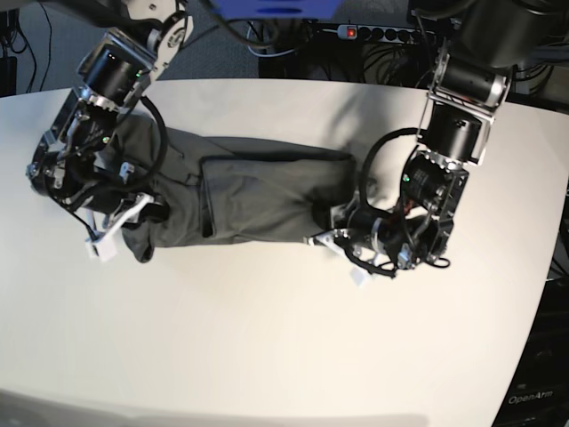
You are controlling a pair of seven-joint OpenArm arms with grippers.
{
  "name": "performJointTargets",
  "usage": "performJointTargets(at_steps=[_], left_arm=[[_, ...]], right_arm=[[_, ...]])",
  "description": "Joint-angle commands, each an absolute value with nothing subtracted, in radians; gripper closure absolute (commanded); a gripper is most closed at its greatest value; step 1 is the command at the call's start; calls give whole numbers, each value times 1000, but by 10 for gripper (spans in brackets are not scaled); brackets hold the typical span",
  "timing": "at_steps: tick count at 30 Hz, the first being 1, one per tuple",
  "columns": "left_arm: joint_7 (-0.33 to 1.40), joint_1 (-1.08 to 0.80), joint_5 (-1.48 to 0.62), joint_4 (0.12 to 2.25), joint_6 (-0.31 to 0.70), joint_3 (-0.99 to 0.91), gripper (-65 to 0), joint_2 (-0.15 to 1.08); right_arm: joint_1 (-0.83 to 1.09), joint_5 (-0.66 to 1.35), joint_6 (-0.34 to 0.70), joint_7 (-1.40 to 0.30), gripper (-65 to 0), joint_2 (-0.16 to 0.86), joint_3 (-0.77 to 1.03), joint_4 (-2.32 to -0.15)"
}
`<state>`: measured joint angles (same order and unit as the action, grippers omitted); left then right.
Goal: Fold the T-shirt properly
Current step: 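Carry the shirt end over the strip toward the left gripper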
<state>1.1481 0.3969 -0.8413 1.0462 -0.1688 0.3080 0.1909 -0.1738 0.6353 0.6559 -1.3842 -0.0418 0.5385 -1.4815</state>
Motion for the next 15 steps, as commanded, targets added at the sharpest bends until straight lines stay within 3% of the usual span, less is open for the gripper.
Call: performJointTargets(at_steps=[1, 10, 15], left_arm=[[1127, 401, -737, 1038, -200, 309, -19, 202], [1127, 397, -737, 1038, -200, 315, -19, 200], [1127, 395, -737, 1038, -200, 317, -19, 200]], right_arm=[[-196, 665, 656, -1396, -6, -48, 521, -1500], [-197, 665, 627, -1396, -6, -48, 321, -1497], [-200, 665, 545, -1396, -6, 2, 176, -1501]])
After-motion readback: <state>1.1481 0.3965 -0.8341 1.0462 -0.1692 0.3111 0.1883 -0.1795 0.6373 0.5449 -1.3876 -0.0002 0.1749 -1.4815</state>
